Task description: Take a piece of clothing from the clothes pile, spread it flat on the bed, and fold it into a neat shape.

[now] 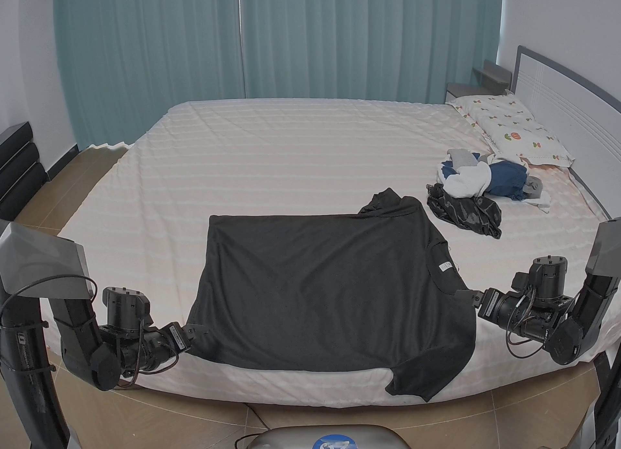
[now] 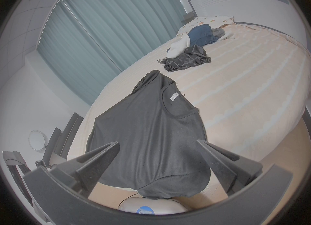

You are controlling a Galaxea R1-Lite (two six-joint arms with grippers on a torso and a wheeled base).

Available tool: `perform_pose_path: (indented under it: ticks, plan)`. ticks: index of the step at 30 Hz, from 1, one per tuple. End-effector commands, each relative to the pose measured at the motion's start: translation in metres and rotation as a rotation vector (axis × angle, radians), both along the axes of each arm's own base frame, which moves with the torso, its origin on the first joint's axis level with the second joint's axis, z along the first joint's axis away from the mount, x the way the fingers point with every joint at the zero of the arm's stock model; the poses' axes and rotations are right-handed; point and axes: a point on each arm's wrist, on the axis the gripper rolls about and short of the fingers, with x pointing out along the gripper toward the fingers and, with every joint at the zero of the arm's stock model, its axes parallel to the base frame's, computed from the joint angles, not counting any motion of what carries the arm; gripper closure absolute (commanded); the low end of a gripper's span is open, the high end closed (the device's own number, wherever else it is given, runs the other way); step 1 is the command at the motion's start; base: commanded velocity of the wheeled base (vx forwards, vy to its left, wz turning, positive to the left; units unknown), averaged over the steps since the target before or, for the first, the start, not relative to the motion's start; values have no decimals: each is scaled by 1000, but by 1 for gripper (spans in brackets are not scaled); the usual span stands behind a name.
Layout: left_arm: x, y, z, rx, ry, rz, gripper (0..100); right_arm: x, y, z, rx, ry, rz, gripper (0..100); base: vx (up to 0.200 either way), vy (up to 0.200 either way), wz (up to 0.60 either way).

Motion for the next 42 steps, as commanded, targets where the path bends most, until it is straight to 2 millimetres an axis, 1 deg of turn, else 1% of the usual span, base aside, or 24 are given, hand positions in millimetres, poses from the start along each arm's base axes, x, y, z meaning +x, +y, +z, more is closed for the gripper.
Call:
perform_pose_path:
  ticks: [1,3,5,8,9,12,14,19,23,24,31,32,37,42]
  plan:
    - [17,-1,-8,-12,6,-20,0,-1,5,-3,-1,11,17,0,0,0,0]
    - [23,1,-9,-40,25,-58,0,-1,6,-3,-1,11,24,0,0,0,0]
    - [29,8,-6,-70,38,-111,0,-1,8,-4,-1,17,29,0,0,0,0]
    - [39,17,-1,-70,19,-122,0,-2,8,-7,-4,26,32,0,0,0,0]
    - [48,21,-1,-46,15,-129,0,-1,8,-7,-2,26,31,0,0,0,0]
    - [51,29,-2,6,58,-159,0,-1,8,-8,-2,29,31,0,0,0,0]
    - [53,36,-2,40,101,-208,0,0,9,-8,-2,29,32,0,0,0,0]
    - [53,33,-2,20,124,-270,0,1,8,-13,-4,45,28,0,0,0,0]
    - [53,31,-1,16,122,-278,0,2,7,-15,-4,49,28,0,0,0,0]
    - [53,26,-1,16,125,-295,0,2,7,-17,11,58,46,0,0,0,0]
    - [49,21,-3,32,139,-315,0,3,7,-15,42,55,49,0,0,0,0]
    - [48,17,-4,52,141,-337,0,3,7,-16,44,58,50,0,0,0,0]
    - [48,11,-7,119,157,-318,0,4,7,-17,44,61,51,0,0,0,0]
    - [47,8,-8,148,158,-344,0,7,7,-15,50,44,54,0,0,0,0]
